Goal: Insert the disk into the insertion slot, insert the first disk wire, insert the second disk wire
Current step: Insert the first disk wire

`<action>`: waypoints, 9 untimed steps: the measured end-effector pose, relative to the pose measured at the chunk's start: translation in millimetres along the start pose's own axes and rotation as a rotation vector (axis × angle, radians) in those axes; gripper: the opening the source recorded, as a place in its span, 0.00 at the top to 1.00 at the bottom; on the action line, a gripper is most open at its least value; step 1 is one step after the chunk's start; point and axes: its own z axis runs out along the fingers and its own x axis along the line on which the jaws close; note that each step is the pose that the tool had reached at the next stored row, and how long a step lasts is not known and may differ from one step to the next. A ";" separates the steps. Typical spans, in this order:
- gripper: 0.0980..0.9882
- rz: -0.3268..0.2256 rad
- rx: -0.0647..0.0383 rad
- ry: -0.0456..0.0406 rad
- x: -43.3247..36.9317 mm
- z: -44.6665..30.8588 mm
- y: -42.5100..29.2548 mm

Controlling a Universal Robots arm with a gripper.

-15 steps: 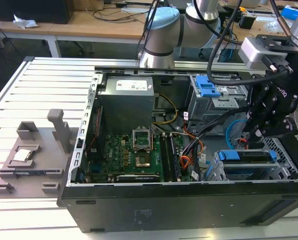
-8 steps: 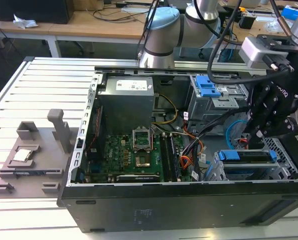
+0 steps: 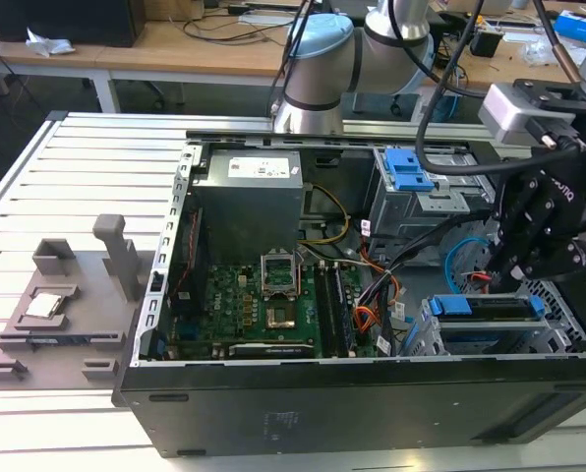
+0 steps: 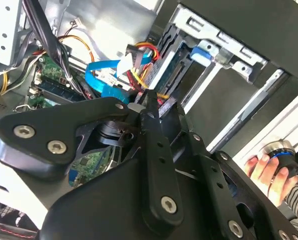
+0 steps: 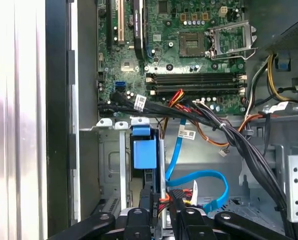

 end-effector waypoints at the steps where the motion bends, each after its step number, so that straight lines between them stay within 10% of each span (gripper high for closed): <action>1: 0.78 0.000 0.000 0.0015 0.1 0.6 -0.8; 9: 0.78 0.001 0.000 0.0060 1.0 2.6 -1.1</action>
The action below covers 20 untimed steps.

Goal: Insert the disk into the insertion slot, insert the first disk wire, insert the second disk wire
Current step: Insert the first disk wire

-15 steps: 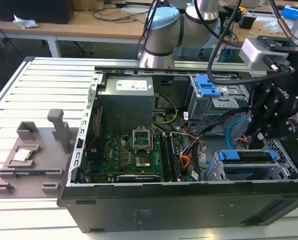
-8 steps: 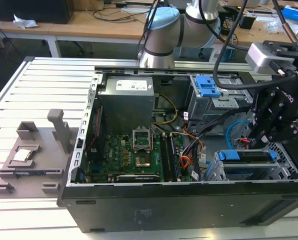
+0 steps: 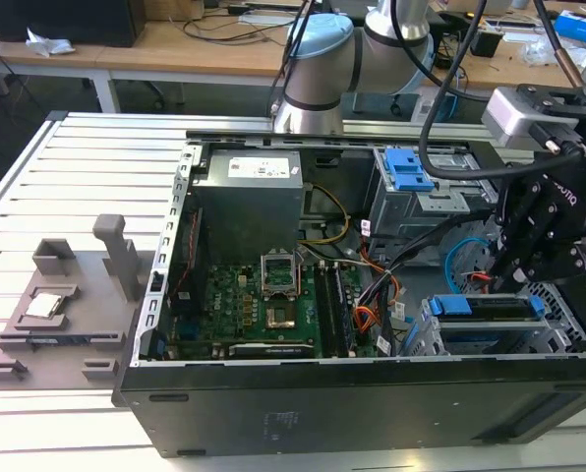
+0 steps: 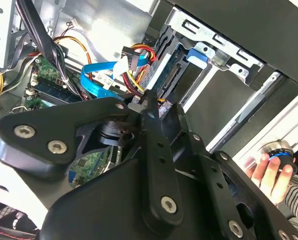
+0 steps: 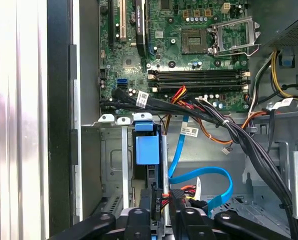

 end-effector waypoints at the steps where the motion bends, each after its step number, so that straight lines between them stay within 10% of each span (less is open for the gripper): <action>1: 0.79 0.000 0.000 0.0001 0.0 0.0 0.0; 3: 0.93 0.000 0.000 0.0002 0.0 0.0 0.0; 20: 0.93 0.000 -0.003 0.0007 -0.4 9.8 -12.8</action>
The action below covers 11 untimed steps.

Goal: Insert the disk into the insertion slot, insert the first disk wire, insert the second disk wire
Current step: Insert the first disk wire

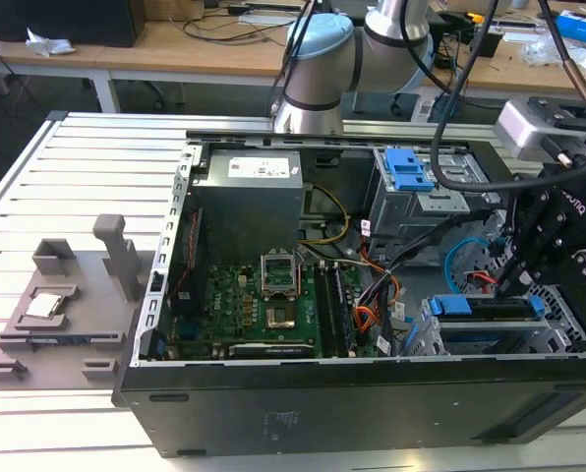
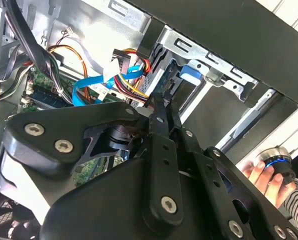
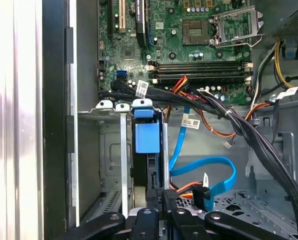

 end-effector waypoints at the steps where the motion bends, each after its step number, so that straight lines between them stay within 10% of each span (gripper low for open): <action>1: 0.93 0.000 0.000 0.0003 0.0 0.3 -0.3; 11: 0.93 0.000 0.000 0.0001 0.7 3.8 -2.9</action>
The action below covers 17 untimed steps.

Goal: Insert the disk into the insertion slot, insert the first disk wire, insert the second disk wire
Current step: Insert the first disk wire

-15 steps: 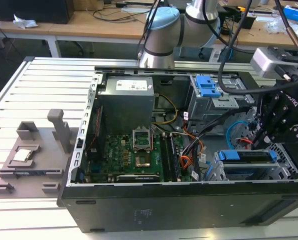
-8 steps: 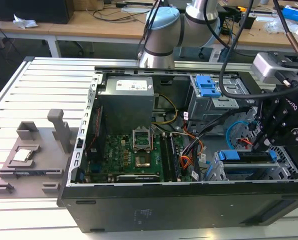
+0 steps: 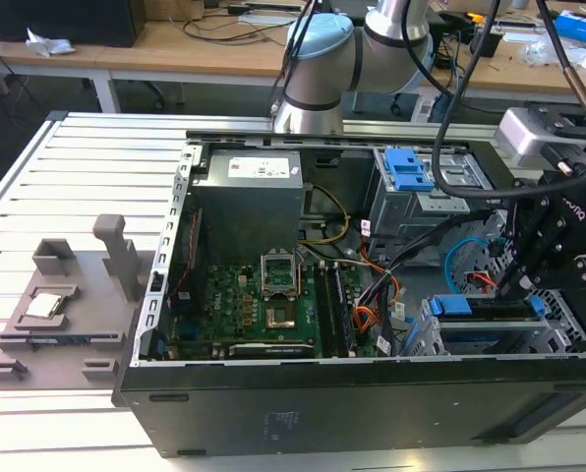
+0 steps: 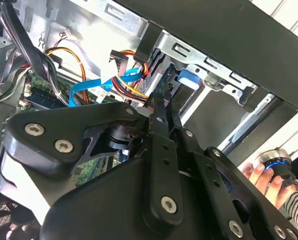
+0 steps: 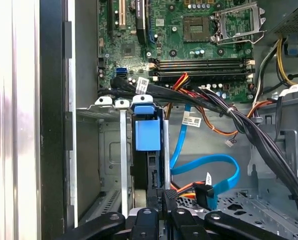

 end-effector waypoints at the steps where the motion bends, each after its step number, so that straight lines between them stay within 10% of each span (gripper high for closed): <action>1: 0.93 0.000 0.000 0.0000 0.2 0.3 0.0; 17: 0.93 0.000 0.000 0.0000 1.0 8.9 -5.1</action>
